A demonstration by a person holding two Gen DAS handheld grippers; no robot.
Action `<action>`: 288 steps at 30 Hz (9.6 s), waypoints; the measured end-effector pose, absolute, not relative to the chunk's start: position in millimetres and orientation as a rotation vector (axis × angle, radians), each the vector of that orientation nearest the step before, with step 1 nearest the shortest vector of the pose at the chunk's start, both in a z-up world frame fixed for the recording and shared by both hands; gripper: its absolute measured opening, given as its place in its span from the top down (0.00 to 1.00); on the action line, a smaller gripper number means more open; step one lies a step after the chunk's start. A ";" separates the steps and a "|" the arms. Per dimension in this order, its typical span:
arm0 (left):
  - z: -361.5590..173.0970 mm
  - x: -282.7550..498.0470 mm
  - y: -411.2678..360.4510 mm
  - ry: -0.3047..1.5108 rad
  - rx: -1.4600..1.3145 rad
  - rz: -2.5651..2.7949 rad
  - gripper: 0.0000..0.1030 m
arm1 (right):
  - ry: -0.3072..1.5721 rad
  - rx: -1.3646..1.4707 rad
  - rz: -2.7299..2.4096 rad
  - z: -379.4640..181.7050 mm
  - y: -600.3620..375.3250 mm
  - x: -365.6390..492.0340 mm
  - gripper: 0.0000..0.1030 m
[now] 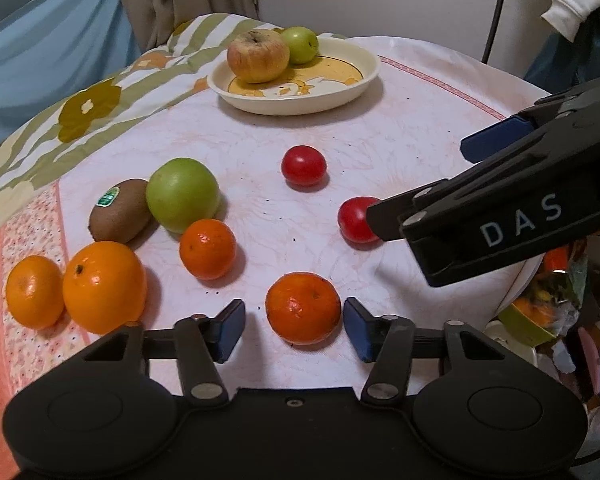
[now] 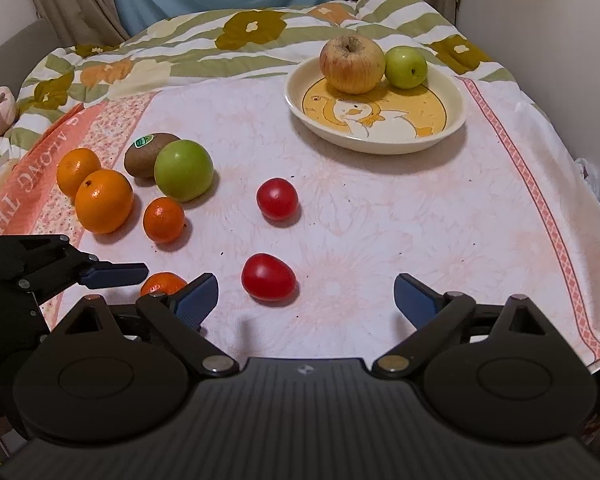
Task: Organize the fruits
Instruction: 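Grasp a tangerine with the left tool while the right tool grasps a red tomato, then carry the tangerine and red tomato over the duck bowl with both tools, then release the tangerine and red tomato into the duck bowl from both tools, then pull both tools back from the bowl toward the remaining fruits, then grasp a large orange with the left tool while the right tool grasps another large orange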
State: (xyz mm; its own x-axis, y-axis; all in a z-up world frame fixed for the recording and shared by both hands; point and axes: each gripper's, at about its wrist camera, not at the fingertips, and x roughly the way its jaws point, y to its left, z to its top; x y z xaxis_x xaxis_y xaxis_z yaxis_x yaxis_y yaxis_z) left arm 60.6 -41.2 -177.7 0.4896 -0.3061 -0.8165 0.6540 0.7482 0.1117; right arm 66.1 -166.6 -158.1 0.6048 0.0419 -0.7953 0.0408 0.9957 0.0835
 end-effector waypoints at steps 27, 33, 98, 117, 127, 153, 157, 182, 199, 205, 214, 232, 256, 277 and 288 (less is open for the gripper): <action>-171.0 61.8 -2.5 0.887 0.354 -0.509 0.58 | 0.986 0.027 0.062 -184.0 -132.1 97.2 0.23; -164.9 62.4 0.2 0.883 0.331 -0.483 0.58 | 1.002 0.012 0.066 -187.2 -133.2 100.7 0.38; -109.8 211.5 -230.0 0.871 0.219 -0.394 0.58 | 0.830 -0.047 0.220 -99.2 -380.9 236.8 0.51; -152.9 243.6 -245.9 0.945 0.236 -0.383 0.22 | 0.895 -0.052 0.250 -129.0 -383.1 265.6 0.51; -141.5 224.7 -222.3 0.944 0.203 -0.341 0.13 | 0.894 -0.060 0.283 -128.7 -373.8 266.0 0.51; -120.2 193.3 -178.8 0.929 0.222 -0.196 0.09 | 0.914 -0.072 0.328 -158.1 -342.0 289.1 0.07; -116.5 190.1 -179.8 0.915 0.215 -0.200 0.06 | 0.932 -0.051 0.308 -157.8 -346.3 284.7 0.00; -52.3 117.2 -148.6 0.775 0.165 -0.124 0.03 | 0.792 -0.069 0.265 -71.1 -346.1 187.5 0.00; -27.3 56.1 -51.0 0.737 0.103 -0.035 0.02 | 0.741 -0.075 0.334 -33.1 -272.2 123.7 0.00; -28.3 56.8 -3.7 0.760 0.088 -0.059 0.02 | 0.724 -0.048 0.305 -30.9 -227.5 108.5 0.00; -36.1 76.1 62.3 0.792 0.113 -0.105 0.02 | 0.755 -0.012 0.303 -43.3 -159.4 105.1 0.00; -102.3 157.5 121.5 0.901 0.217 -0.307 0.11 | 0.866 -0.105 0.296 -123.6 -25.9 136.7 0.00; -158.4 200.5 107.0 0.982 0.236 -0.410 0.38 | 0.934 -0.139 0.301 -167.3 8.7 156.7 0.00; -156.2 180.2 122.3 0.994 0.225 -0.358 0.38 | 0.933 -0.185 0.321 -183.9 21.7 168.5 0.14; -151.4 166.5 131.0 0.998 0.194 -0.314 0.38 | 0.932 -0.170 0.313 -188.6 21.1 167.5 0.25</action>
State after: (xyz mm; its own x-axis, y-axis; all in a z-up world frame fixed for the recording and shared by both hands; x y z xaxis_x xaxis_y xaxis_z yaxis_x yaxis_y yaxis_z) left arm 166.5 131.0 -151.4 0.5024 -0.1699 -0.8478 0.3455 0.9383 0.0167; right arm 167.5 21.1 -188.6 0.5553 0.1910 -0.8094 -0.3365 0.9416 -0.0087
